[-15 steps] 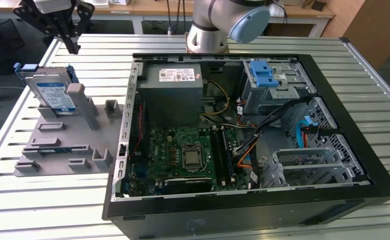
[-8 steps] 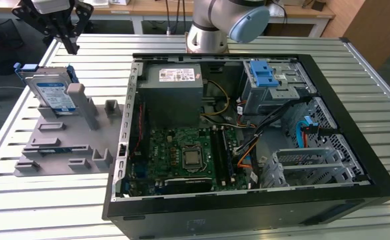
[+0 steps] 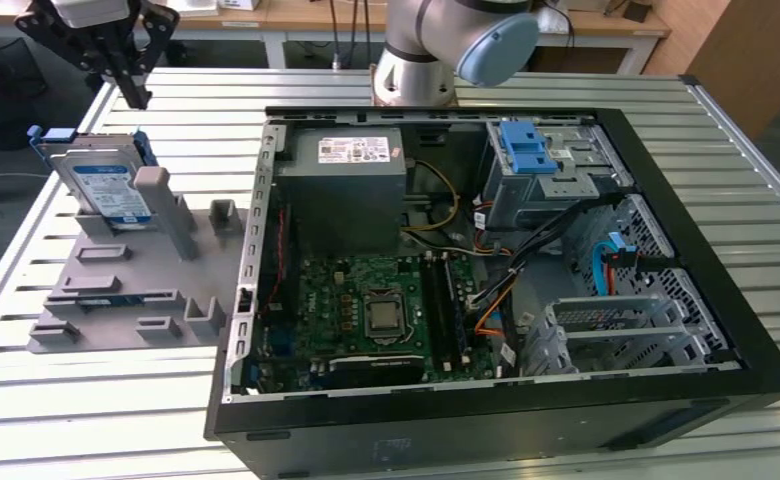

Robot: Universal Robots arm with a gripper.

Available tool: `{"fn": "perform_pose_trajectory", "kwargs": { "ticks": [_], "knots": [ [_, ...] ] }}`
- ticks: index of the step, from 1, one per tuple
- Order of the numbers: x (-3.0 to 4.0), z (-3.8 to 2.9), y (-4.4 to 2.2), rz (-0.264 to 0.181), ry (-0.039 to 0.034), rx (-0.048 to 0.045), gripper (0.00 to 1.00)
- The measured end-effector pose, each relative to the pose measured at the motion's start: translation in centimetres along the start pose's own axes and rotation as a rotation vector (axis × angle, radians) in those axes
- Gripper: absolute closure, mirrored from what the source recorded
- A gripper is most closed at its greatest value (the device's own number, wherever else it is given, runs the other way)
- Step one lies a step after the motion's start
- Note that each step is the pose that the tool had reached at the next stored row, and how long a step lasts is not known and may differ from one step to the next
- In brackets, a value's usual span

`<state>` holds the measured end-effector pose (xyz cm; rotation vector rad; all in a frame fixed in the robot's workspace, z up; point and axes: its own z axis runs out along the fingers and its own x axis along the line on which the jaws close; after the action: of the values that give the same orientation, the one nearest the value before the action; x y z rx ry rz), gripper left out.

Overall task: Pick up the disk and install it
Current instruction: 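Reach for the disk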

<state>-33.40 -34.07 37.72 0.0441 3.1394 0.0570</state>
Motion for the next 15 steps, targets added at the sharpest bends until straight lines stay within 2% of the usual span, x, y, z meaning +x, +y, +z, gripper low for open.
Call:
{"fn": "perform_pose_trajectory", "kwargs": {
  "ticks": [8, 15],
  "knots": [
    [0.82, 0.44, 0.01, 0.000, 0.0002, 0.0001, 0.89],
    [2.11, 0.88, 0.10, 0.000, -0.0001, -0.0001, 0.89]
  ]
}}
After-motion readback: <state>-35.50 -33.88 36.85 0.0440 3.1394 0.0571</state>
